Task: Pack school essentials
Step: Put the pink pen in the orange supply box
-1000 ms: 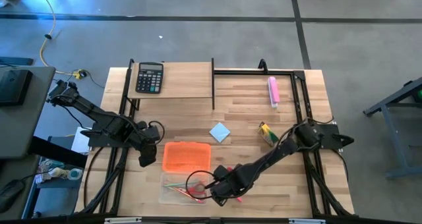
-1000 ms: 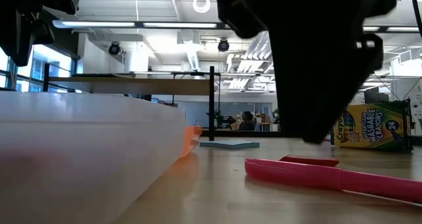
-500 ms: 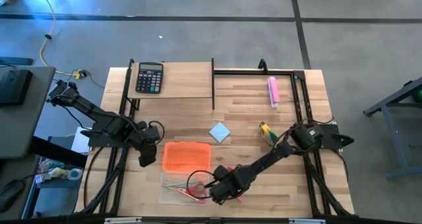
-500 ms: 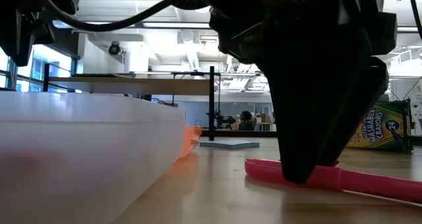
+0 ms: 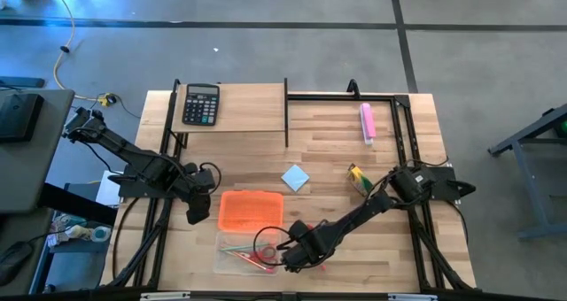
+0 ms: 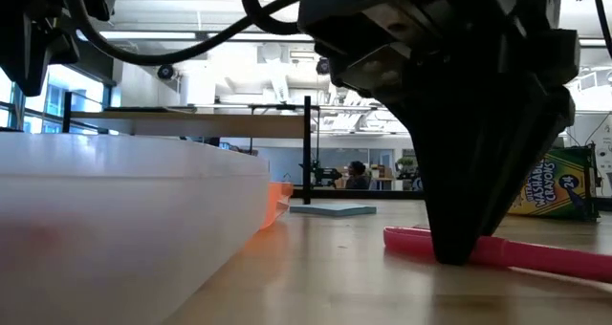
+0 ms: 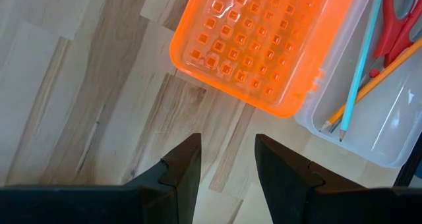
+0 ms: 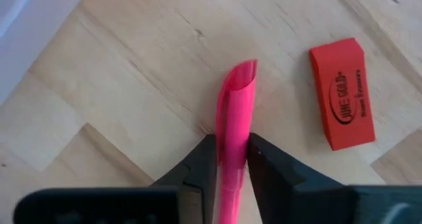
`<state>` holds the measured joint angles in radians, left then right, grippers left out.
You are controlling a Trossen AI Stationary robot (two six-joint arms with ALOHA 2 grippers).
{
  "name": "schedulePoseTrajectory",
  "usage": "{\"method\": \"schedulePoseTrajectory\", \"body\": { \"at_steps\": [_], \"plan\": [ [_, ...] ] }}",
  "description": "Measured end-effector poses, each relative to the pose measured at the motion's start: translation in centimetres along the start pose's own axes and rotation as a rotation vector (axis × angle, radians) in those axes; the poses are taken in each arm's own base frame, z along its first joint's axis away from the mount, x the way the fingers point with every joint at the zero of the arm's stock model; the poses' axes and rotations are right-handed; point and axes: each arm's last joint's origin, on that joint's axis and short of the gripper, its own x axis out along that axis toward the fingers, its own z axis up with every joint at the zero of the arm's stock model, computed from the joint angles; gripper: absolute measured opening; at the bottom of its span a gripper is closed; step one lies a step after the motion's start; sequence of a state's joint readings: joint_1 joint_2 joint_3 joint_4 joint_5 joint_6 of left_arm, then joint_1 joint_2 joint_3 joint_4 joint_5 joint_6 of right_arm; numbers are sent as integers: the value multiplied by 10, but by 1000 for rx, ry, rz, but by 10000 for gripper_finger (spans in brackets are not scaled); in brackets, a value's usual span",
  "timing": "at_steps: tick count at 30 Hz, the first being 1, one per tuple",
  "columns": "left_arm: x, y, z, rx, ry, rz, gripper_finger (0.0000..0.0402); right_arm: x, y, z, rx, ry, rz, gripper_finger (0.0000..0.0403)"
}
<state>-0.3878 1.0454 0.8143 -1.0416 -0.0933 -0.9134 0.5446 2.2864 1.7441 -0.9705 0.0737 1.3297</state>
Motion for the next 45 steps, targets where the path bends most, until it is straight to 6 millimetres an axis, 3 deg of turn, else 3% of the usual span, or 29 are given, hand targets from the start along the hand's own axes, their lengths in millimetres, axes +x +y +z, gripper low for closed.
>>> {"method": "schedulePoseTrajectory", "body": {
  "at_steps": [12, 19, 27, 32, 37, 41, 45],
  "plan": [
    [0, 0, 0, 0, 0, 0, 131, -1, 0, 0, -16, 18, 11, 36],
    [0, 0, 0, 0, 0, 0, 131, -18, 14, 5, -65, -26, 50, 34],
    [0, 0, 0, 0, 0, 0, 131, -74, 34, 22, -84, -208, 167, 33],
    [0, 0, 0, 0, 0, 0, 131, -108, 45, 41, -137, -365, 273, 33],
    [0, 0, 0, 0, 0, 0, 131, -130, 59, 65, -239, -560, 434, 33],
    [0, 0, 0, 0, 0, 0, 131, -130, 67, 80, -327, -658, 487, 33],
    [0, 0, 0, 0, 0, 0, 131, -109, 72, 88, -417, -652, 462, 33]
  ]
}}
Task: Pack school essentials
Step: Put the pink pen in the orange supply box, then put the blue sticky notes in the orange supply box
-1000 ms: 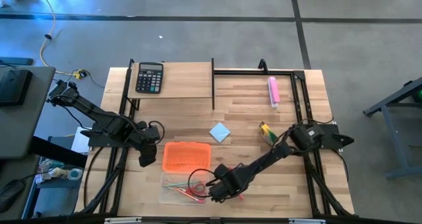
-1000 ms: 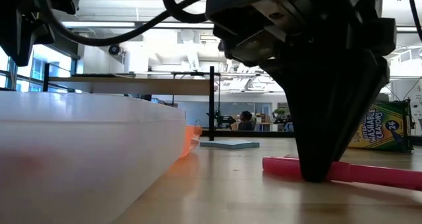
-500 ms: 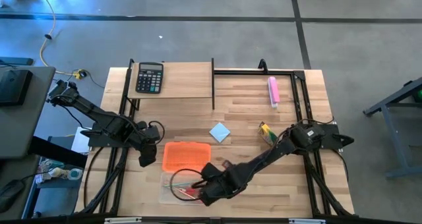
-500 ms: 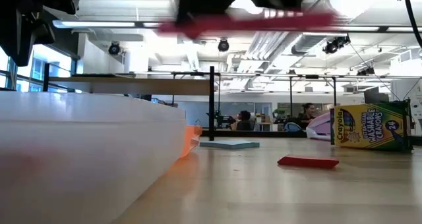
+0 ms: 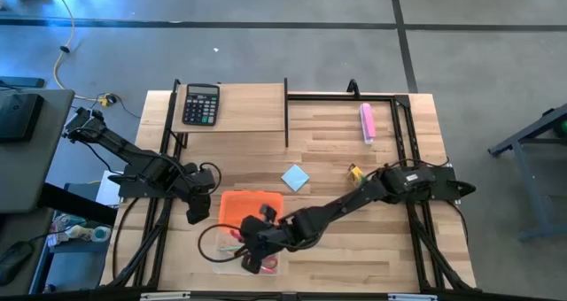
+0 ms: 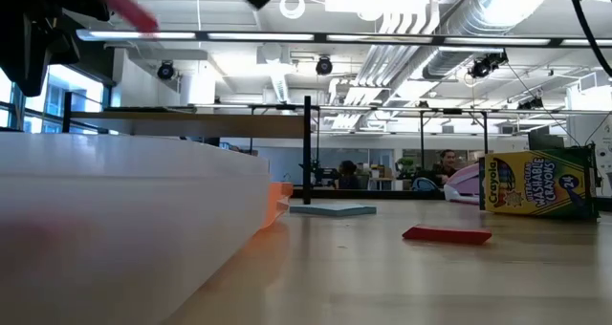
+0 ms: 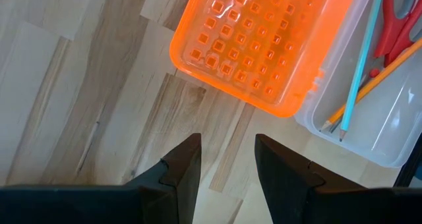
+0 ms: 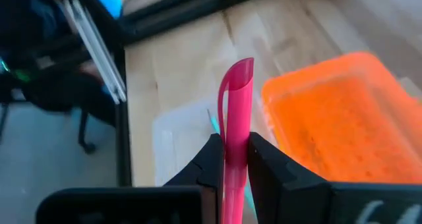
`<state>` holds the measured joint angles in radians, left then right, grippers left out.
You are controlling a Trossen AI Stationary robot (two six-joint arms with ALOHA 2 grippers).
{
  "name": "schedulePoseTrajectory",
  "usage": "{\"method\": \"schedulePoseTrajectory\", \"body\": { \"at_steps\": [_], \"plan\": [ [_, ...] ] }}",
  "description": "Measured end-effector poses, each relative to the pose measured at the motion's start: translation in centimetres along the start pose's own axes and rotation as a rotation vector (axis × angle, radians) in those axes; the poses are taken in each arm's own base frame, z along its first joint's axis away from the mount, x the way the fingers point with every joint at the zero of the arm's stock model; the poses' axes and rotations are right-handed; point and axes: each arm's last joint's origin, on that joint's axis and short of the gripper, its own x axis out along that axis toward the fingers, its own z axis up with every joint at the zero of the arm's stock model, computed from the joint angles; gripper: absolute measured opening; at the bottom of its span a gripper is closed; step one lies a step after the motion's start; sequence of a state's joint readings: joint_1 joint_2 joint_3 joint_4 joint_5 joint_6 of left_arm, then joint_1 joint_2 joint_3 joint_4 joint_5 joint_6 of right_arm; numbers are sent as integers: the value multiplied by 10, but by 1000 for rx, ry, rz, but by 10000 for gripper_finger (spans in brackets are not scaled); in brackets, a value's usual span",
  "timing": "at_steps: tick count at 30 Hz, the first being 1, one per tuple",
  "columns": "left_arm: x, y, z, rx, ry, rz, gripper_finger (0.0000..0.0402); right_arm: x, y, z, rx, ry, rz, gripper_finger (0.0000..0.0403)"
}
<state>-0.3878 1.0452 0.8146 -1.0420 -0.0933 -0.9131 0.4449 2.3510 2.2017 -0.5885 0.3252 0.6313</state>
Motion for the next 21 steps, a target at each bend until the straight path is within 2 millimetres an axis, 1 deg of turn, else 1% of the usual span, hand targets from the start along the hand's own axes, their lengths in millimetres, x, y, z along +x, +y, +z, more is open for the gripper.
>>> {"method": "schedulePoseTrajectory", "body": {
  "at_steps": [6, 11, 14, 21],
  "plan": [
    [0, 0, 0, 0, 1, 1, 131, 27, -3, -22, -30, 106, 35, 33],
    [0, 0, 0, 0, 1, 1, 131, 38, -5, -33, -10, 158, 27, 39],
    [0, 0, 0, 0, 0, 1, 131, 39, -7, -33, -2, 178, 42, 65],
    [0, 0, 0, 0, 0, 0, 131, 40, -11, -32, 62, 195, 29, 149]
  ]
}}
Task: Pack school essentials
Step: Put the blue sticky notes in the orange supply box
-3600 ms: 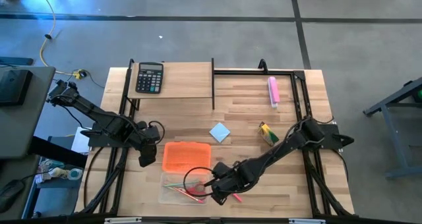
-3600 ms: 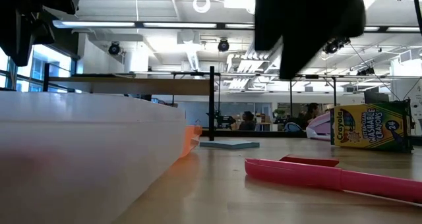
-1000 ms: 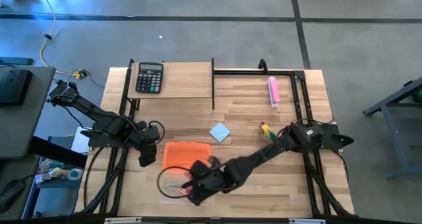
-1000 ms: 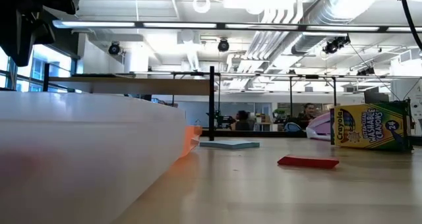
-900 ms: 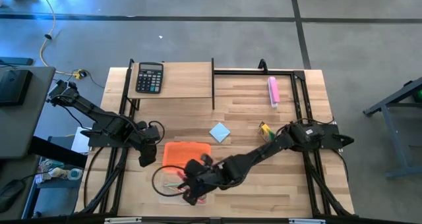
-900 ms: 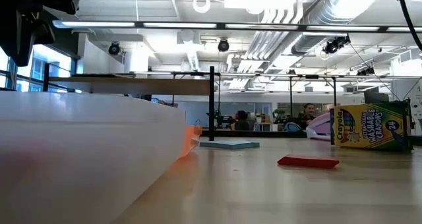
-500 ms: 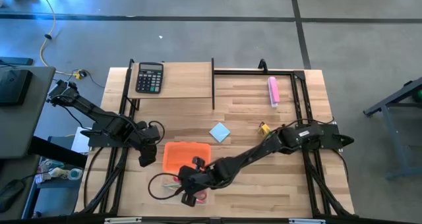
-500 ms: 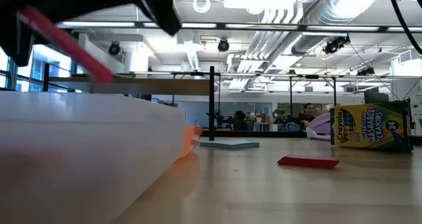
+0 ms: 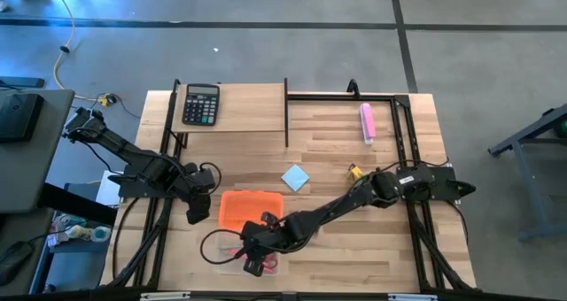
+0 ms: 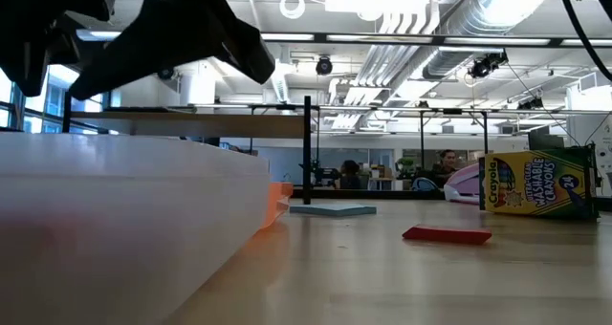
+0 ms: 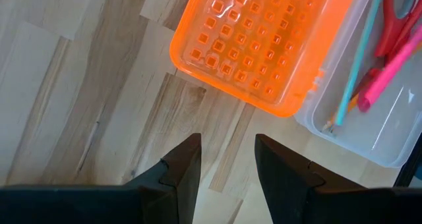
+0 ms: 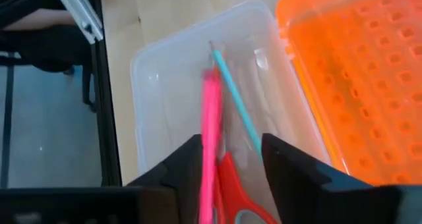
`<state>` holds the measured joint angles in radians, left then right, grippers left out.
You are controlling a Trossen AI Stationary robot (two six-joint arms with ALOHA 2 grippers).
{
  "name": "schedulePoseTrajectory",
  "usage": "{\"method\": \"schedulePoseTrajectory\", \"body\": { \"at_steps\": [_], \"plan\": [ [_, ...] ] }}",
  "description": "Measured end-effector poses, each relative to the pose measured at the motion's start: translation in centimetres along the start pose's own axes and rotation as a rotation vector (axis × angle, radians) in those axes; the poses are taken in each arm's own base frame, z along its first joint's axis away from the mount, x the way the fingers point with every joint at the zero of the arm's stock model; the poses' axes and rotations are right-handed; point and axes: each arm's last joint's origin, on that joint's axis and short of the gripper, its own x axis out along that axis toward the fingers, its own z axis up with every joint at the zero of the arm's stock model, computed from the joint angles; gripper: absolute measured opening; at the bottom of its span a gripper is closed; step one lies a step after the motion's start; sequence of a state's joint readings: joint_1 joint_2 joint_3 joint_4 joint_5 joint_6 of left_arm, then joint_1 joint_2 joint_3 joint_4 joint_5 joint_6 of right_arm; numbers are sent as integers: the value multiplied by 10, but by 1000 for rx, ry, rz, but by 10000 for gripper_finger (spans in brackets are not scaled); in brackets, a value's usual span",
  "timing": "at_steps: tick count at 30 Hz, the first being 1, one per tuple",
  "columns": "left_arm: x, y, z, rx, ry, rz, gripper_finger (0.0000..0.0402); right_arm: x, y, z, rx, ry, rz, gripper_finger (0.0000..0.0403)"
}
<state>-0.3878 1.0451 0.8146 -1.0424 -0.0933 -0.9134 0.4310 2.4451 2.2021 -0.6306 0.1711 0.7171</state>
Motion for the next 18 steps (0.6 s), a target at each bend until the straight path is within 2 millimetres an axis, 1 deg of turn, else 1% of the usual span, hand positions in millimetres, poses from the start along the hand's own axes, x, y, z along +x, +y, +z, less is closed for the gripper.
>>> {"method": "schedulePoseTrajectory", "body": {
  "at_steps": [3, 5, 11, 14, 18],
  "plan": [
    [0, 0, 0, 0, 0, 0, 131, -3, -2, 1, 1, 27, 6, 169],
    [0, 0, 0, 0, 0, 0, 131, -9, -2, 4, 6, 29, 5, 174],
    [0, 0, 0, 0, -1, 1, 138, -39, -2, 14, -12, -1, -49, 176],
    [0, 0, 0, 0, -1, 1, 153, -59, -2, 19, -16, -26, -95, 177],
    [0, 0, 0, -2, -1, 2, 185, -83, -5, 25, -7, -41, -151, 177]
  ]
}}
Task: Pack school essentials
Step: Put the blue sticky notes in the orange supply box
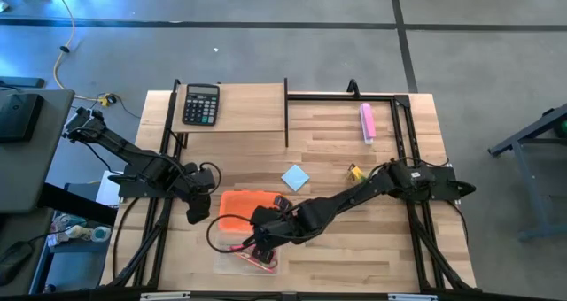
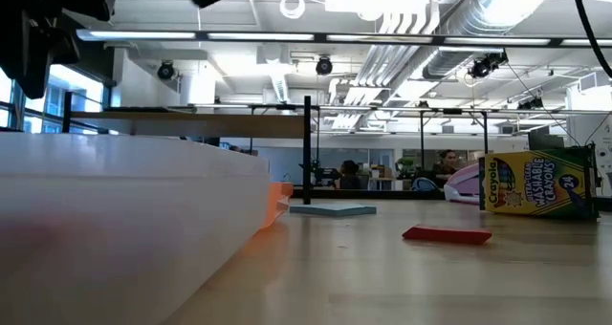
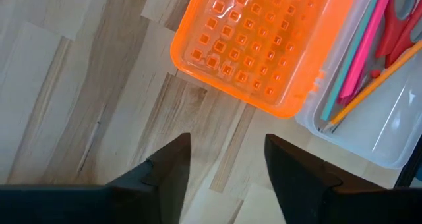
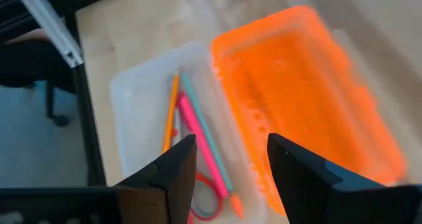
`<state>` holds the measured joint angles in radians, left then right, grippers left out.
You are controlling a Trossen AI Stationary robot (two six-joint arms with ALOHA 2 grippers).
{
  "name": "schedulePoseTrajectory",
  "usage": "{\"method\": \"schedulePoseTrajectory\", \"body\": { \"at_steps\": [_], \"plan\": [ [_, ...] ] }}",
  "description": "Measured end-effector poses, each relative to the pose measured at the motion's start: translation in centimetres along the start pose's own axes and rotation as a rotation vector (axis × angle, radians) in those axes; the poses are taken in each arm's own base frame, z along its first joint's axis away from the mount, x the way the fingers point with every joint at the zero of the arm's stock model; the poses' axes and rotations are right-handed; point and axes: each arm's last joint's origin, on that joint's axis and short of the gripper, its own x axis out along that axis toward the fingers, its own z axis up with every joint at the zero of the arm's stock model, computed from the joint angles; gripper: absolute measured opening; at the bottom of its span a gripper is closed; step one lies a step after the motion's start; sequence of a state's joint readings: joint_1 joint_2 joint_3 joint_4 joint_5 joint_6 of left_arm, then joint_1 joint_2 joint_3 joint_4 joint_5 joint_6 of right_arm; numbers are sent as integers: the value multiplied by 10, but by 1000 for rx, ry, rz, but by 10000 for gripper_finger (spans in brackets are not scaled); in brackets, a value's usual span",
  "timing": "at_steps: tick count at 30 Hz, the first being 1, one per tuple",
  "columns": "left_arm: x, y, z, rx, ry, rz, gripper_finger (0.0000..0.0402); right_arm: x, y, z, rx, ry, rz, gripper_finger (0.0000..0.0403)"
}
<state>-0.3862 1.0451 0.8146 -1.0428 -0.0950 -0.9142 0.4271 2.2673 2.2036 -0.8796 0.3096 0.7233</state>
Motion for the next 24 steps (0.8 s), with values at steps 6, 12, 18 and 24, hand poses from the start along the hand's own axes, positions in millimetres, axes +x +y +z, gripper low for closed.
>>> {"method": "schedulePoseTrajectory", "body": {
  "at_steps": [6, 12, 18, 24],
  "plan": [
    [0, 1, 0, -25, -7, 13, 243, -34, -8, 11, -19, -52, -51, 177],
    [0, 2, 1, -16, -48, 45, 289, -62, -16, 18, -44, -109, -105, 177],
    [0, 3, 3, 28, -119, 97, 298, -94, -29, 23, -57, -161, -211, 177],
    [-1, -2, 9, 102, -188, 67, 298, -130, -45, 31, -98, -225, -293, 177]
  ]
}}
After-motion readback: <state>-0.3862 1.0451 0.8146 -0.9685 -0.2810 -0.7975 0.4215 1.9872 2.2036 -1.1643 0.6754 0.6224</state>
